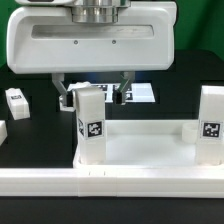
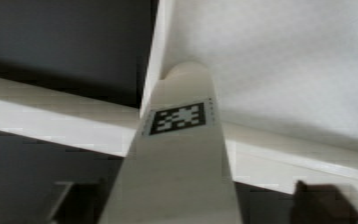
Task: Assemble desk
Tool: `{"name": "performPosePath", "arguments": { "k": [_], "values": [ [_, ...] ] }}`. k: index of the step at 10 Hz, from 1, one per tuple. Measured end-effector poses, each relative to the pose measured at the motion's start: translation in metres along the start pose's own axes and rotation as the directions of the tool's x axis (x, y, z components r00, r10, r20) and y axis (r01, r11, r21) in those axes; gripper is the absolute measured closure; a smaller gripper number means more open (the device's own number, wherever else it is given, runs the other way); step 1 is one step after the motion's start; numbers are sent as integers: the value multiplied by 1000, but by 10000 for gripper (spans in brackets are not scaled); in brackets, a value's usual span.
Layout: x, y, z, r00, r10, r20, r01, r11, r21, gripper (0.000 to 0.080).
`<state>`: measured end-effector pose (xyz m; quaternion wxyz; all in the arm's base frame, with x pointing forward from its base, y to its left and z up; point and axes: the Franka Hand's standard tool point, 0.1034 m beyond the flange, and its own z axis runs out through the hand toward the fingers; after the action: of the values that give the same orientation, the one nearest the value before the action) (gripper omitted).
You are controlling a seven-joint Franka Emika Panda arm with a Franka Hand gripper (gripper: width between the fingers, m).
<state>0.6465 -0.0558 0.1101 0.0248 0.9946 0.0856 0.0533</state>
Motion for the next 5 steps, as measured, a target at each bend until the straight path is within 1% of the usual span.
{"name": "performPosePath", "arguments": {
  "k": [1, 2, 5],
  "values": [
    [0, 0, 0, 1000, 1, 0, -1, 1000, 0, 411],
    [0, 1, 0, 1000, 3, 0, -3, 1000, -1, 512],
    [0, 2, 0, 999, 34, 0, -34, 999, 0, 511]
  ]
}}
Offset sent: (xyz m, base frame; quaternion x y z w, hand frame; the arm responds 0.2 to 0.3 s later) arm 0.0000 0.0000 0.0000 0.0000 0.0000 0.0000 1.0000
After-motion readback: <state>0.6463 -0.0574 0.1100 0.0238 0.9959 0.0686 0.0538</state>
